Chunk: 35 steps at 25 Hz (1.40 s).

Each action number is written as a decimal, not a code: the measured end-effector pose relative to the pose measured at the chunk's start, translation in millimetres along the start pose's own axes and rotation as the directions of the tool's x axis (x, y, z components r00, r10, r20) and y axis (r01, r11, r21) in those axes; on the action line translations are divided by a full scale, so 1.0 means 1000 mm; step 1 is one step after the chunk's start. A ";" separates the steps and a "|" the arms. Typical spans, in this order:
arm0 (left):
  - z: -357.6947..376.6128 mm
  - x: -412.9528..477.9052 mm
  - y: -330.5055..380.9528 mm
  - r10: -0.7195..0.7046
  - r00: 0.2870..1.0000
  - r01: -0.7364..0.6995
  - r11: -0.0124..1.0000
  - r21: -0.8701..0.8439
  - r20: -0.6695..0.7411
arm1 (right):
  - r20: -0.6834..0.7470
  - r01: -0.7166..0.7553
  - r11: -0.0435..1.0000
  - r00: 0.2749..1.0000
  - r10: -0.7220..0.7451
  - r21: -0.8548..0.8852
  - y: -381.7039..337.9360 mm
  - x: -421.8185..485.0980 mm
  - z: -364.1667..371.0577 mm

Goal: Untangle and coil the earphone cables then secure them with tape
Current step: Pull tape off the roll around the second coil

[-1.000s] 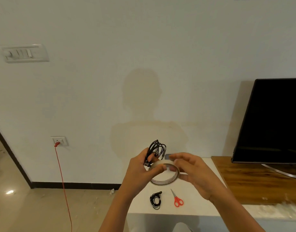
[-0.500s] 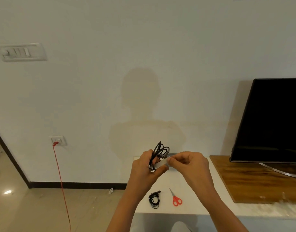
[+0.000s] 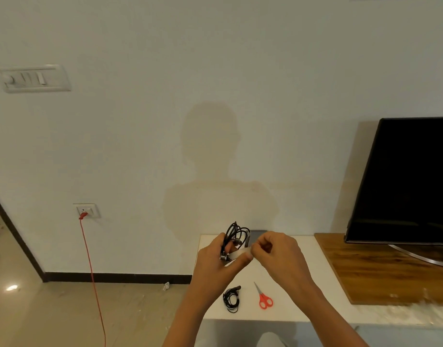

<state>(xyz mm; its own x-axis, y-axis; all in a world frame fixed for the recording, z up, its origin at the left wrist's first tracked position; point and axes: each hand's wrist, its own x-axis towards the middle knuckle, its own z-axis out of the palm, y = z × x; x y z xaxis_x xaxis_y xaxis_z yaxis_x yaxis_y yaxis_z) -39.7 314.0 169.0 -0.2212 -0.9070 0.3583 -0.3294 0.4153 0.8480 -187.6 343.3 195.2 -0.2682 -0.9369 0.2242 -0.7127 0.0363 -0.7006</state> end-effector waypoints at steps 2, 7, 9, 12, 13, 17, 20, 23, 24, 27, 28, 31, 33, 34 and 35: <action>0.003 -0.002 -0.003 -0.016 1.000 0.016 1.000 -0.020 -0.014 | 0.073 -0.042 0.997 0.997 0.037 0.070 0.008 0.006 0.002; 0.011 -0.003 -0.019 -0.131 0.990 0.127 0.987 -0.102 -0.041 | 0.269 -0.243 0.895 0.952 0.146 0.373 0.029 0.021 0.007; 0.012 -0.002 -0.026 -0.171 0.985 0.166 0.977 -0.134 -0.026 | 0.312 -0.304 0.851 0.934 0.176 0.429 0.039 0.027 0.010; 0.012 0.002 -0.039 -0.219 0.976 0.214 0.961 -0.172 -0.005 | 0.313 -0.349 0.807 0.925 0.216 0.475 0.056 0.041 0.012; 0.012 0.005 -0.045 -0.230 0.973 0.225 0.957 -0.181 -0.002 | 0.313 -0.366 0.792 0.921 0.233 0.488 0.063 0.046 0.013; 0.019 0.016 -0.073 -0.291 0.956 0.290 0.936 -0.199 0.025 | 0.335 -0.430 0.724 0.898 0.284 0.540 0.086 0.065 0.021; 0.035 0.029 -0.092 -0.328 0.943 0.333 0.934 -0.128 0.059 | 0.356 -0.450 0.702 0.889 0.289 0.552 0.100 0.079 0.034; 0.060 0.048 -0.109 -0.382 0.912 0.390 0.920 -0.035 0.149 | 0.346 -0.456 0.721 0.886 0.310 0.522 0.119 0.097 0.050; 0.070 0.054 -0.118 -0.396 0.901 0.405 0.914 -0.014 0.178 | 0.334 -0.459 0.727 0.885 0.324 0.511 0.127 0.103 0.056; 0.101 0.075 -0.149 -0.477 0.844 0.483 0.875 0.042 0.244 | 0.286 -0.500 0.707 0.866 0.410 0.500 0.162 0.122 0.076; 0.111 0.082 -0.159 -0.517 0.814 0.525 0.850 0.046 0.265 | 0.272 -0.523 0.691 0.852 0.448 0.499 0.174 0.128 0.082; 0.133 0.101 -0.177 -0.637 0.695 0.676 0.737 0.000 0.335 | 0.250 -0.581 0.657 0.808 0.533 0.479 0.211 0.145 0.100; 0.147 0.113 -0.192 -0.672 0.656 0.721 0.692 -0.023 0.342 | 0.216 -0.582 0.698 0.810 0.546 0.418 0.233 0.153 0.113; 0.153 0.117 -0.199 -0.669 0.663 0.718 0.696 -0.030 0.335 | 0.190 -0.569 0.735 0.820 0.540 0.367 0.241 0.155 0.120; 0.159 0.121 -0.207 -0.657 0.679 0.702 0.712 -0.026 0.328 | 0.162 -0.556 0.769 0.830 0.534 0.314 0.247 0.156 0.127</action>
<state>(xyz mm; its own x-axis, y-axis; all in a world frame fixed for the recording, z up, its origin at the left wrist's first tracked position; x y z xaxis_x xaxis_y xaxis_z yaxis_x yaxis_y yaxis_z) -144.0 129.5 -25.2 -0.2345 -0.8659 -0.4418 -0.3659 -0.3424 0.8654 -323.1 161.6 -28.5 -0.4981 -0.8144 -0.2979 -0.1953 0.4401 -0.8764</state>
